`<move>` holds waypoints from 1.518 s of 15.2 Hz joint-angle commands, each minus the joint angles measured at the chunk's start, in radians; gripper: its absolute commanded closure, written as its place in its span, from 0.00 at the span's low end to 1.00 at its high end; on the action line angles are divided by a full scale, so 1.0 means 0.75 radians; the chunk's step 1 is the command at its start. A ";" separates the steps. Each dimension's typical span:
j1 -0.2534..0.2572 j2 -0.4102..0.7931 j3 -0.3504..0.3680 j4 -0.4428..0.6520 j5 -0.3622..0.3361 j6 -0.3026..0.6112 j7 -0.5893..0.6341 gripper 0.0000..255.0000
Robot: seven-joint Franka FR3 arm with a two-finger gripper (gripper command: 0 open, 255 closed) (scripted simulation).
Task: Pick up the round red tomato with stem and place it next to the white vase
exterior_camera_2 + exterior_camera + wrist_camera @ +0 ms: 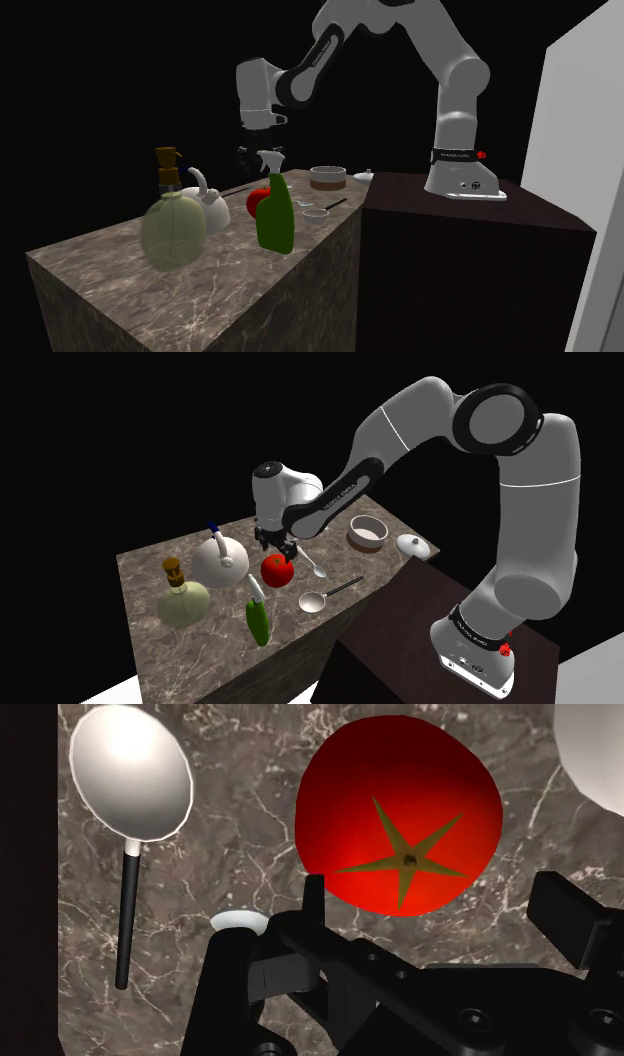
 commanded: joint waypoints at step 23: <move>-0.012 -0.022 0.008 -0.011 0.012 -0.008 -0.012 1.00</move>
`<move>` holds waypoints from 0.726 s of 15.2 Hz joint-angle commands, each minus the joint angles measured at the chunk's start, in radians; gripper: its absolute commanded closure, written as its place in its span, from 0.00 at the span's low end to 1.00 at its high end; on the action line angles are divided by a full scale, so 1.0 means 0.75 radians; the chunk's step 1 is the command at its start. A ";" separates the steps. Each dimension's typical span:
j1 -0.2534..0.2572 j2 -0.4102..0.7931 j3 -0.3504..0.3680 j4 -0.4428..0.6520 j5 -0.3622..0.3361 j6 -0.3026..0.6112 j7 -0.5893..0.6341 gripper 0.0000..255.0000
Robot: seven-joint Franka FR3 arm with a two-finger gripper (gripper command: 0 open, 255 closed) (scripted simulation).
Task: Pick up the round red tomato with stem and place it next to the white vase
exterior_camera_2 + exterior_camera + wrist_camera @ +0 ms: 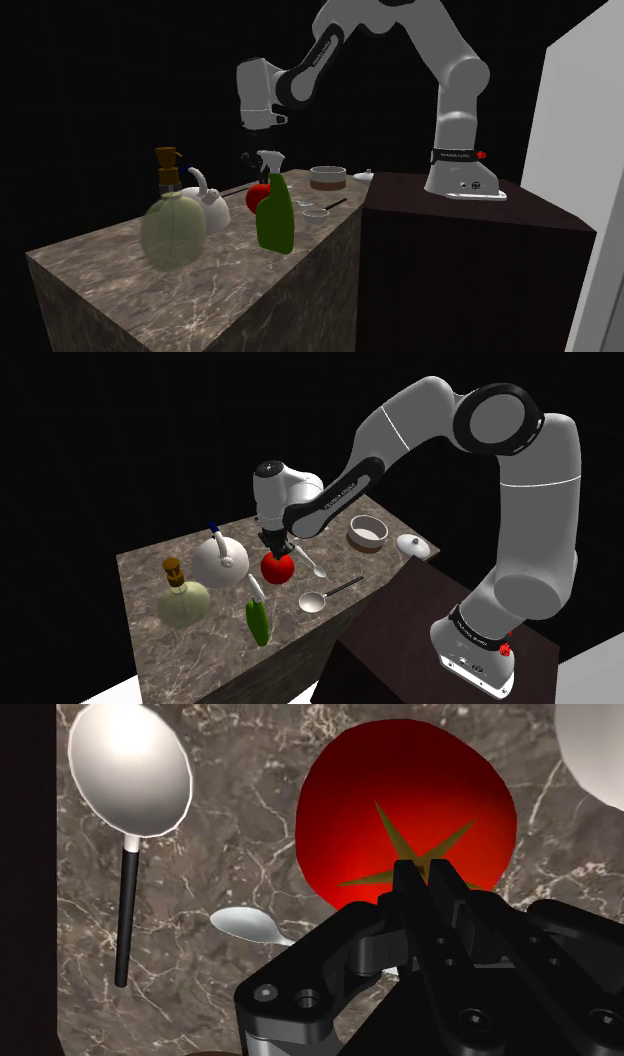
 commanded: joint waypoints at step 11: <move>-0.056 -0.162 0.080 -0.007 0.122 -0.132 -0.091 1.00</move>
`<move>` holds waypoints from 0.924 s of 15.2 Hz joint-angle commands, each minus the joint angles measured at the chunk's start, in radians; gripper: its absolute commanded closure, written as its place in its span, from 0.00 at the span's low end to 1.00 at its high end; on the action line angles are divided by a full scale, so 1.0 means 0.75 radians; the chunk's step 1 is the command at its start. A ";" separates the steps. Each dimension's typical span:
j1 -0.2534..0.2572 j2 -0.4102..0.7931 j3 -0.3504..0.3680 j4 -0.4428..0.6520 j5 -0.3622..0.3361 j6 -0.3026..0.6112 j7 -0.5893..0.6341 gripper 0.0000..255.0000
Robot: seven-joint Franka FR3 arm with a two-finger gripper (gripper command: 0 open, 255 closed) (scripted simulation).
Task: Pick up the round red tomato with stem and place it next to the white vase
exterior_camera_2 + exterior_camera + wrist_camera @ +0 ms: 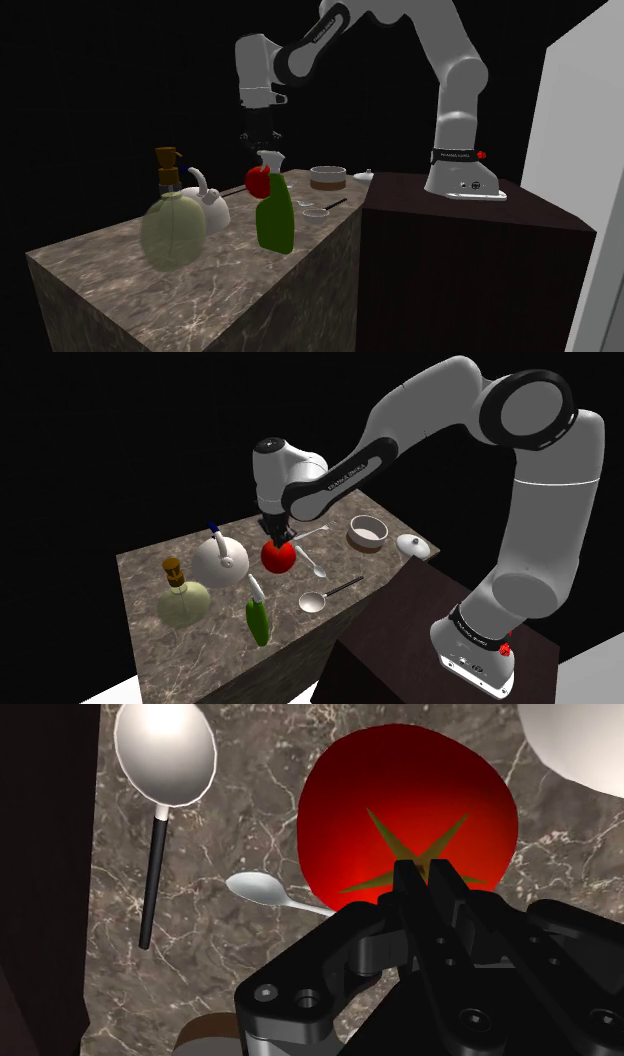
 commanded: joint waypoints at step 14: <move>-0.051 -0.175 0.072 0.052 0.145 -0.190 -0.113 1.00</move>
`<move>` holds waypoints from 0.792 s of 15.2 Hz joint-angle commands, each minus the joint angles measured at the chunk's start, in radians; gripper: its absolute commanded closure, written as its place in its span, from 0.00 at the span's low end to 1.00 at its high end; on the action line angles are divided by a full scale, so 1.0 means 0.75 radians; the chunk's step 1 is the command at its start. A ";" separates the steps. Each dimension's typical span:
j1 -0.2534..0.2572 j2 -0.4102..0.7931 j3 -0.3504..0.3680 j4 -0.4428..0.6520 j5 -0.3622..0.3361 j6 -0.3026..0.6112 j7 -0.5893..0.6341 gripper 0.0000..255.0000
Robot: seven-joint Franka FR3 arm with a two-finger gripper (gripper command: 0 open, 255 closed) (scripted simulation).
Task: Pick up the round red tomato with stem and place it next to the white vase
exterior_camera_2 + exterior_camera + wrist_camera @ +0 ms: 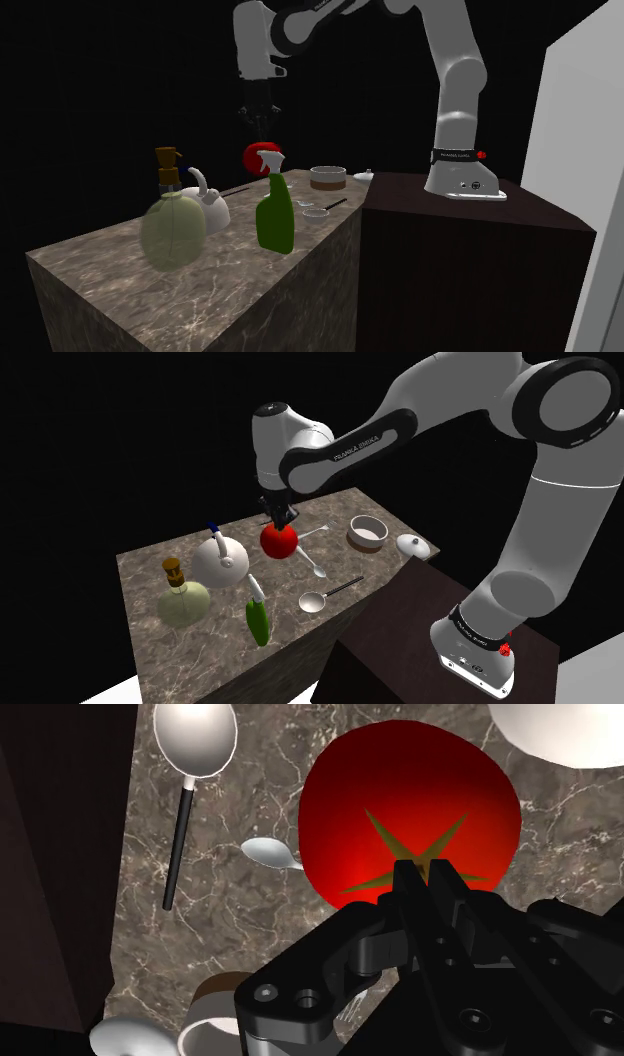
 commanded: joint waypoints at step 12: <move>-0.193 -0.260 -0.027 -0.221 0.152 0.054 -0.279 1.00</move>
